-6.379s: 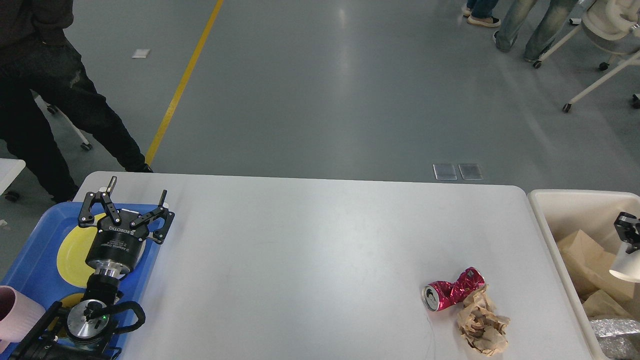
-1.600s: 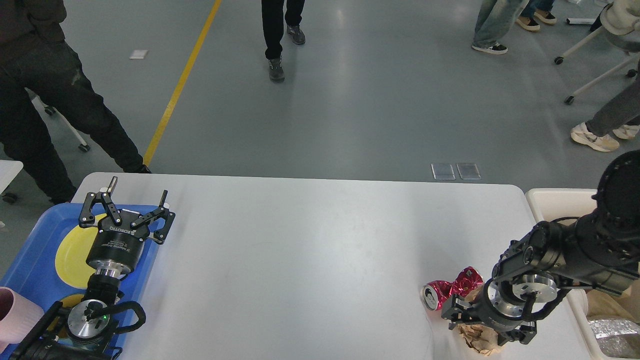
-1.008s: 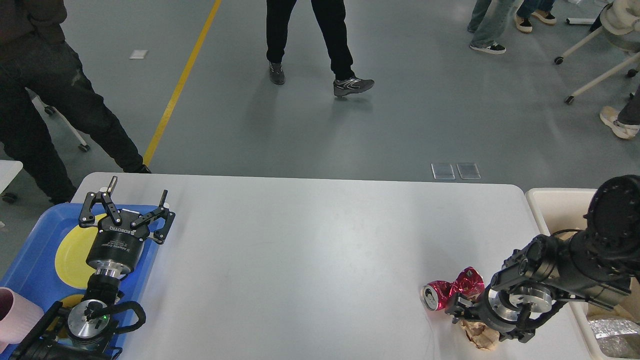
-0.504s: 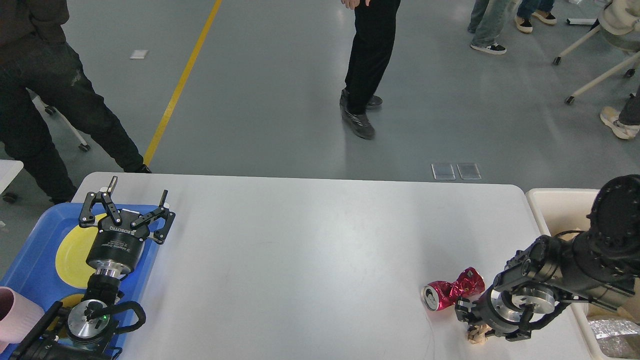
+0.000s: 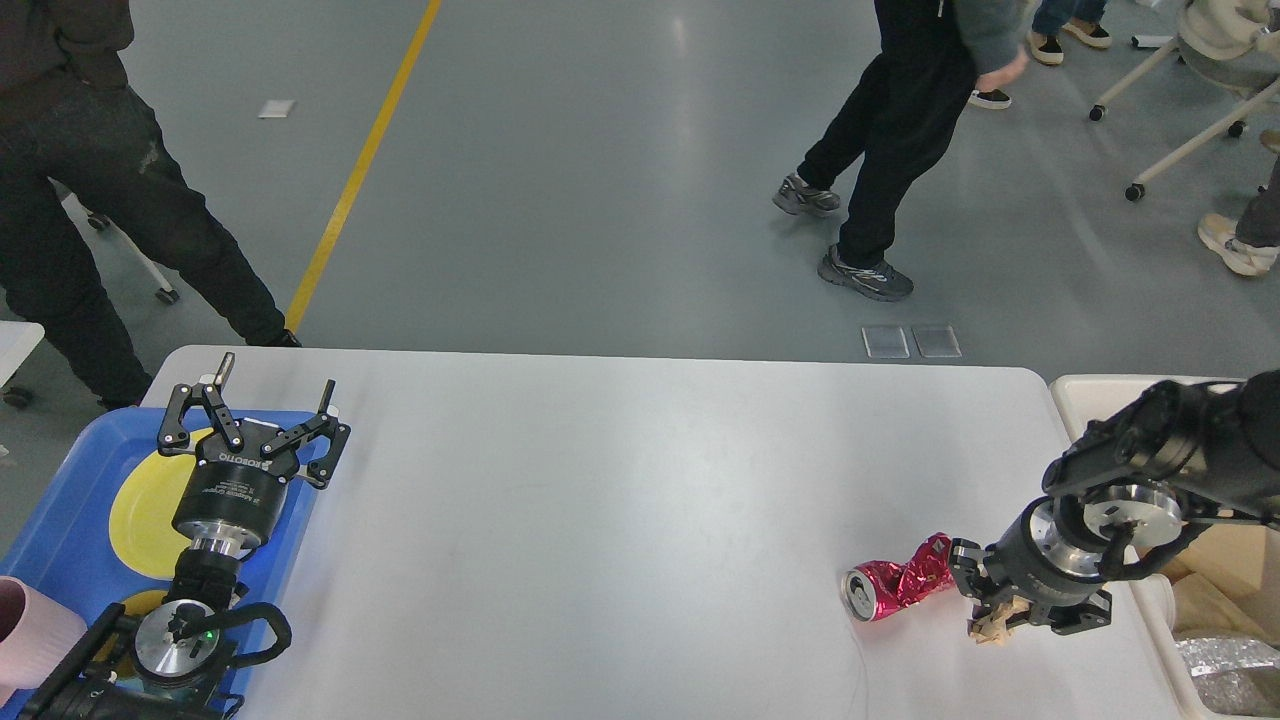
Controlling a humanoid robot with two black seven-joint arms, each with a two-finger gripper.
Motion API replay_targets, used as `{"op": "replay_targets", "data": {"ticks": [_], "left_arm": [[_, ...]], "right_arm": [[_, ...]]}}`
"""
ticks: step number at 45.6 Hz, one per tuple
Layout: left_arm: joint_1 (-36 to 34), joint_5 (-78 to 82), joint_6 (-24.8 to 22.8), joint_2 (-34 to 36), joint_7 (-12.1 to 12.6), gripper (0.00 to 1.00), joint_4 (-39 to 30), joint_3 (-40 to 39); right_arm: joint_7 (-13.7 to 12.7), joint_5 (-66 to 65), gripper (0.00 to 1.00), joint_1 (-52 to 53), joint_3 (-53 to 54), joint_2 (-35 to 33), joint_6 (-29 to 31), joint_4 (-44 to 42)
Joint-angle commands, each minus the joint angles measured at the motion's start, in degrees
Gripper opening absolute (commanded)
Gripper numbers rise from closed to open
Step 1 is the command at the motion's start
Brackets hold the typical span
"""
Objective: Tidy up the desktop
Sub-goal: 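Lift the brown paper and drop it into the white bin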
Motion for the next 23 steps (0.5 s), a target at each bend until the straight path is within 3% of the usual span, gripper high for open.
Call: {"op": "replay_targets", "data": {"ticks": [1, 13, 19, 23], "left_arm": [[0.0, 0.0, 0.0, 0.1, 0.0, 0.97, 0.0, 0.0], [0.0, 0.0, 0.0, 0.0, 0.0, 0.97, 0.0, 0.0], [0.0, 0.0, 0.0, 0.0, 0.0, 0.97, 0.0, 0.0], [0.0, 0.0, 0.1, 0.0, 0.0, 0.97, 0.0, 0.0]], "right_arm": [[0.0, 0.0, 0.00, 13.2, -4.5, -0.2, 8.4, 4.7], [0.0, 0.5, 0.00, 40.2, -8.8, 1.0, 21.5, 10.5], [0.0, 0.5, 0.00, 50.7, -8.8, 0.9, 23.5, 14.1], [0.0, 0.5, 0.00, 52.2, -8.9, 1.2, 23.5, 15.0]]}}
